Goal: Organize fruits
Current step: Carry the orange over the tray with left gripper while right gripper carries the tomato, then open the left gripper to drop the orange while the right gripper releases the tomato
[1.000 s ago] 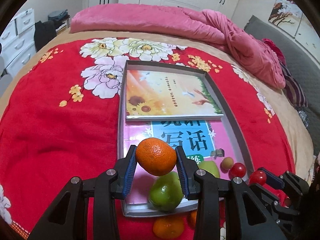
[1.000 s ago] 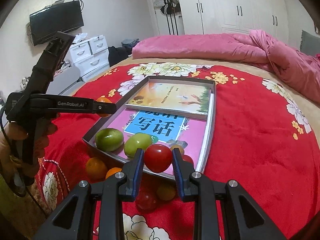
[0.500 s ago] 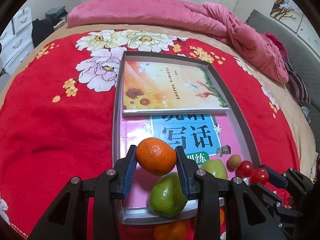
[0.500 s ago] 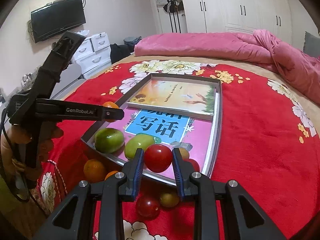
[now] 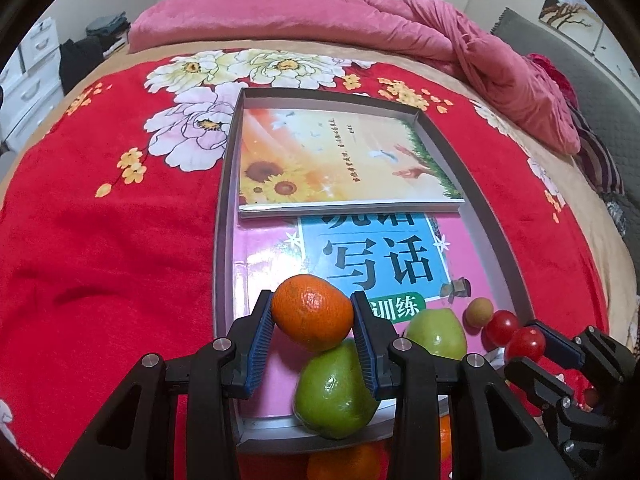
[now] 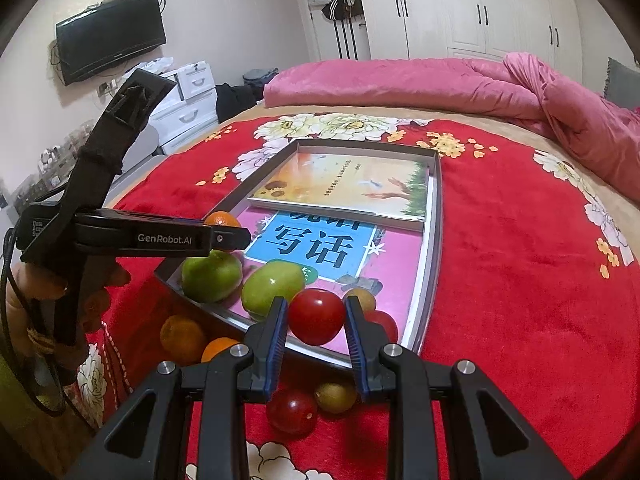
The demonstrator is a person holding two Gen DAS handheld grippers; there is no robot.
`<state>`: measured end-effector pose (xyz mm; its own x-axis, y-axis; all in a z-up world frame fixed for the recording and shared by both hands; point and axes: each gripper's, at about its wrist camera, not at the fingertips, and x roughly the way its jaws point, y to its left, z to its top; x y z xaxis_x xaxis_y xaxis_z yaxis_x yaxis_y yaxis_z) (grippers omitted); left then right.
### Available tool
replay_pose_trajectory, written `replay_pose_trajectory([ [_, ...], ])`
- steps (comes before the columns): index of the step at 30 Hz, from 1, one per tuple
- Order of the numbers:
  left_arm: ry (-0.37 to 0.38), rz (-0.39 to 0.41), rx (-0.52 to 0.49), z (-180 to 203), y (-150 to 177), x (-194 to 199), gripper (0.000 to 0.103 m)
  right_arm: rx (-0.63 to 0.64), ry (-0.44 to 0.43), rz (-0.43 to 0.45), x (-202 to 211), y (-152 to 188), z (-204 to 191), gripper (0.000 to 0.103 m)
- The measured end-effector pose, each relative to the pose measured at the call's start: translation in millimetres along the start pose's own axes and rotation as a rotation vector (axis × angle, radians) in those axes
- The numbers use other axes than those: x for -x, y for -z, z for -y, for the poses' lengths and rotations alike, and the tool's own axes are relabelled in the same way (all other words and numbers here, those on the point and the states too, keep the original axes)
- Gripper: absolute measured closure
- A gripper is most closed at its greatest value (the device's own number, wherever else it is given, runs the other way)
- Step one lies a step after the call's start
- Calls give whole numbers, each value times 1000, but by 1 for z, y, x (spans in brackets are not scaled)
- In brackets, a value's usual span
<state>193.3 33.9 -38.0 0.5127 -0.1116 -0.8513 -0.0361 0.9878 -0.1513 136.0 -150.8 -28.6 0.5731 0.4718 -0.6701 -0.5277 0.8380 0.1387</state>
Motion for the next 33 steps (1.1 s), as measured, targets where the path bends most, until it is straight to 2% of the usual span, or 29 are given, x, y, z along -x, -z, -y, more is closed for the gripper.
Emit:
replay_pose_trajectory([
  [9, 6, -11, 31, -8, 2, -5, 63, 2, 13, -18, -4, 2, -1, 74],
  [33, 11, -6, 33, -12, 2, -4, 62, 13, 37, -34, -11, 5, -2, 74],
])
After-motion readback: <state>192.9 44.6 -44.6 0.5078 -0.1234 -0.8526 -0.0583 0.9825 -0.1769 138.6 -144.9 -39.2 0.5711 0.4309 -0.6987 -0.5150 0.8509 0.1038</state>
